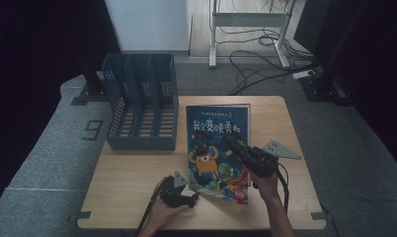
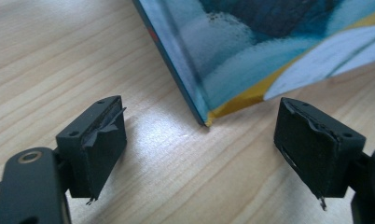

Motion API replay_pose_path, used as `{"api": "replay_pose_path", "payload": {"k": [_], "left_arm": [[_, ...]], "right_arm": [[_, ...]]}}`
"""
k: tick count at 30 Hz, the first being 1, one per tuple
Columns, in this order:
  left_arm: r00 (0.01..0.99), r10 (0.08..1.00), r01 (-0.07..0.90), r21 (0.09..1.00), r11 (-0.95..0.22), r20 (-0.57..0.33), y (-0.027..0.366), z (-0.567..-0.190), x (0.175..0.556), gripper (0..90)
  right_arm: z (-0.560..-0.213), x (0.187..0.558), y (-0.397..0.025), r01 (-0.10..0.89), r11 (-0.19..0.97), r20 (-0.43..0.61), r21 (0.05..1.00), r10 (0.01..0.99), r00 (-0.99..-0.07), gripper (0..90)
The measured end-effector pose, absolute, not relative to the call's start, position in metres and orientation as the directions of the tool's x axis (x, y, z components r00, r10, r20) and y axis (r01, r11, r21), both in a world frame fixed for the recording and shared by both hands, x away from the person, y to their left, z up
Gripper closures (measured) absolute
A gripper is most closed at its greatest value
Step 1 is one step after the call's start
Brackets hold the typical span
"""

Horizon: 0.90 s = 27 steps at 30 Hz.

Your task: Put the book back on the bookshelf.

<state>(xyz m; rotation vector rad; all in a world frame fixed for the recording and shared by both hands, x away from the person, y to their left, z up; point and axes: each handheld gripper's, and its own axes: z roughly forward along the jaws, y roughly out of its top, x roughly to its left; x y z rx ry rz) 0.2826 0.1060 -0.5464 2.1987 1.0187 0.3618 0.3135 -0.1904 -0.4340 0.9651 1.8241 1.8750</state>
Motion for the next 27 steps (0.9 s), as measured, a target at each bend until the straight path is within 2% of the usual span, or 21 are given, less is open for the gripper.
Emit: {"api": "replay_pose_path", "payload": {"k": [16,27], "left_arm": [[0.639,0.769,0.575,0.674,-0.463,-0.016,0.1034,-0.5465,0.2878,15.5],[0.648,0.761,0.576,0.675,-0.461,-0.033,0.1040,-0.5457,0.2869,16.7]], "right_arm": [[-0.4298,0.3067,-0.1849,0.155,-0.076,0.165,0.985,0.667,-0.727,79.8],[-0.4318,0.3089,-0.1873,0.165,-0.083,0.179,0.983,0.660,-0.729,79.9]]}}
